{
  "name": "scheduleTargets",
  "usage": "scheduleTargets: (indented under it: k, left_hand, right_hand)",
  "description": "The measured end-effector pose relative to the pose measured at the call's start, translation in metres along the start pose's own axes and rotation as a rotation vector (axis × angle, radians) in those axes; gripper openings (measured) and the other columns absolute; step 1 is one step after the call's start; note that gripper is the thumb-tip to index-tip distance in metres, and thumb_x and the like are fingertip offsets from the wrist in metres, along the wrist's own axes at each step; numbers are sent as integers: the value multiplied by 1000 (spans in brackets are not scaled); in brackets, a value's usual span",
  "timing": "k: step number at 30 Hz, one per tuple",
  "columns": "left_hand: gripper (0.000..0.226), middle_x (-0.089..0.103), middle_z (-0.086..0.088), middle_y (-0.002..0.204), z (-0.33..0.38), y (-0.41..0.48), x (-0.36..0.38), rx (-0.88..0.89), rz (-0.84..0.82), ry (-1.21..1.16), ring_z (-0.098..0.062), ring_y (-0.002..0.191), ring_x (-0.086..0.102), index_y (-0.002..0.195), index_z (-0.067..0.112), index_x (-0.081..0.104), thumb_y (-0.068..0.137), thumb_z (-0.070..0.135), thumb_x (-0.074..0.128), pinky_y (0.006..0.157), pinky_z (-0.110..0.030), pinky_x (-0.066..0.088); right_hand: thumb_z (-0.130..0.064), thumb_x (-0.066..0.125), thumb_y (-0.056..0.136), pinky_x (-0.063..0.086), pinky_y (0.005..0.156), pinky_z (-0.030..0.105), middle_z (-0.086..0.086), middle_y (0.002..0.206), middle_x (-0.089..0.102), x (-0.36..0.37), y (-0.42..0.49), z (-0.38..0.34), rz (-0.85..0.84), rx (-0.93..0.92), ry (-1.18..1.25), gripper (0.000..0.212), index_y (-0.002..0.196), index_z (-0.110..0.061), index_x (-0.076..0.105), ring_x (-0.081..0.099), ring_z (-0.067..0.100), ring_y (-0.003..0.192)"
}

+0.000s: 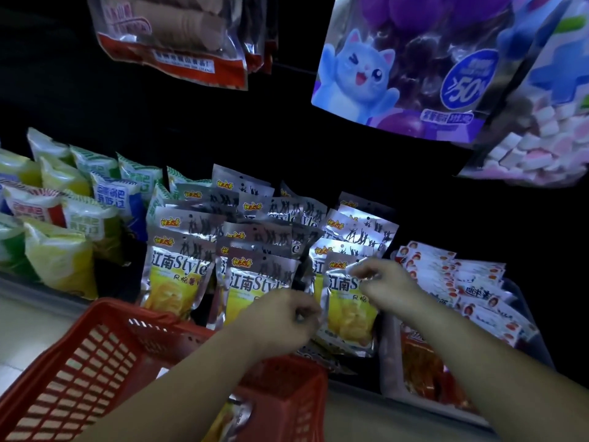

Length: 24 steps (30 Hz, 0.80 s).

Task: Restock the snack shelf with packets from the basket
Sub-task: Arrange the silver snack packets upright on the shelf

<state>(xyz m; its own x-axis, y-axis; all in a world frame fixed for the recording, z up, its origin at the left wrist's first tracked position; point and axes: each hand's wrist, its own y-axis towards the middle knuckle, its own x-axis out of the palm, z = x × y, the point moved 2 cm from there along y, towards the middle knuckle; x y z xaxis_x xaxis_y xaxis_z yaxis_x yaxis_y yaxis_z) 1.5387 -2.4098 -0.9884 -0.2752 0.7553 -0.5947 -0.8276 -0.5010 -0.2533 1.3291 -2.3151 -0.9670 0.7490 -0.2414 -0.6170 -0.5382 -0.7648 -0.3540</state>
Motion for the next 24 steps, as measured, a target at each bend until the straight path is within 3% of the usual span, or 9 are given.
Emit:
scheduleTargets:
  k: [2, 4, 9, 11, 14, 17, 20, 22, 24]
  left_hand:
    - [29, 71, 21, 93, -5, 3, 0, 10, 22, -18, -1, 91, 67, 95, 41, 72, 85, 62, 54, 86, -33, 57]
    - [14, 71, 24, 93, -8, 7, -1, 1, 41, -58, 4, 91, 66, 93, 39, 74, 92, 48, 63, 85, -28, 55]
    - [10, 69, 24, 94, -11, 11, 2, 13, 46, -99, 9, 94, 63, 92, 35, 74, 97, 37, 65, 83, -21, 50]
    - [10, 69, 23, 100, -13, 12, 4, 3, 30, -113, 6, 101, 63, 91, 37, 73, 96, 41, 65, 90, -28, 53]
    - [12, 69, 23, 108, -12, 11, 3, -11, 10, -110, 2, 109, 63, 94, 43, 72, 91, 50, 62, 96, -37, 55]
    - [11, 68, 26, 110, -7, 7, 2, 4, 2, -106, 1, 112, 61, 95, 48, 70, 91, 53, 61, 98, -39, 53]
    - [24, 70, 22, 106, -3, 2, -2, 12, -37, -88, 2, 104, 64, 100, 41, 73, 87, 60, 66, 95, -36, 54]
    - [44, 71, 17, 106, -2, -4, -6, 17, -55, -21, 0, 100, 65, 106, 37, 73, 78, 70, 70, 91, -33, 55]
    - [51, 69, 18, 113, 1, -10, -11, 17, -32, 33, 1, 105, 63, 112, 34, 73, 78, 72, 70, 94, -29, 53]
  right_hand:
    - [-9, 61, 94, 54, 77, 39, -2, 125, 60, -7, 19, 9, 243, -91, -299, 37, 125, -27, 65, 62, 21, 103]
    - [-27, 66, 96, 50, 100, 42, 0, 144, 52, -3, 32, 18, 238, -98, -585, 54, 147, -29, 49, 47, 24, 134]
    - [-42, 70, 93, 38, 113, 40, 6, 148, 49, 9, 52, 29, 176, -56, -754, 74, 156, -25, 33, 43, 27, 137]
    - [-46, 71, 92, 30, 118, 42, 3, 149, 47, 7, 59, 33, 185, -46, -855, 71, 152, -28, 40, 36, 26, 139]
    - [-49, 74, 88, 30, 115, 42, -1, 140, 46, 0, 61, 34, 181, -20, -882, 39, 122, -33, 64, 34, 25, 134]
    - [-49, 72, 89, 23, 121, 44, -4, 124, 50, 0, 57, 31, 160, -57, -930, 24, 102, -32, 62, 37, 23, 132]
    - [-39, 69, 93, 45, 104, 39, -8, 92, 59, 0, 48, 17, 159, -116, -786, 20, 89, -30, 51, 57, 17, 98]
    - [-33, 71, 93, 53, 77, 33, -8, 86, 63, -4, 41, 3, 163, -121, -648, 19, 88, -28, 54, 61, 14, 81]
    - [-33, 76, 90, 54, 71, 34, -9, 89, 63, -8, 30, -12, 156, -110, -562, 22, 89, -30, 55, 63, 14, 79]
